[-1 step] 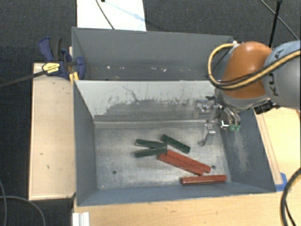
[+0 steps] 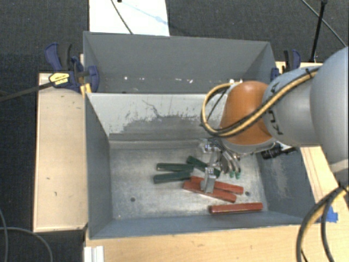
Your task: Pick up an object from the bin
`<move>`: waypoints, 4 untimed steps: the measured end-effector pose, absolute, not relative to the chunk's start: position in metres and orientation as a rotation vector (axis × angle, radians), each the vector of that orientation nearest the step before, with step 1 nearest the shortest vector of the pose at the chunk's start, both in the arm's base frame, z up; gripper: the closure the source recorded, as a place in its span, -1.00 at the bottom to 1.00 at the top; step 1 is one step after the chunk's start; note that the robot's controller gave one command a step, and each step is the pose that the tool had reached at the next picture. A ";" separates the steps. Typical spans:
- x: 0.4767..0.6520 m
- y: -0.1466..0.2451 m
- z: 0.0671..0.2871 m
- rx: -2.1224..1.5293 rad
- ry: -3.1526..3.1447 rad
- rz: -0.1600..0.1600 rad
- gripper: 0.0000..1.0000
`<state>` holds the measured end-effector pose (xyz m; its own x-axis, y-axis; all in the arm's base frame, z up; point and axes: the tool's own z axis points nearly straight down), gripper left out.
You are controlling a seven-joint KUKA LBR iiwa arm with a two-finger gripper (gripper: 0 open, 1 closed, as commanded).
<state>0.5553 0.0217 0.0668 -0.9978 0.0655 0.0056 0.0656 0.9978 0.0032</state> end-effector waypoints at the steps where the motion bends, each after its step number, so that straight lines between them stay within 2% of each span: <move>1: 0.497 0.067 0.102 -0.200 -3.133 -0.005 -1.00; 2: 0.485 0.066 0.107 -0.407 -3.114 -0.001 -1.00; 3: 0.485 0.063 0.070 -0.616 -3.081 -0.001 -1.00; 4: 0.485 0.063 0.070 -0.613 -3.083 -0.001 -1.00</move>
Offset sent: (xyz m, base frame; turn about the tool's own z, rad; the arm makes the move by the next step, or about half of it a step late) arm -0.0567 0.0415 0.0332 0.0666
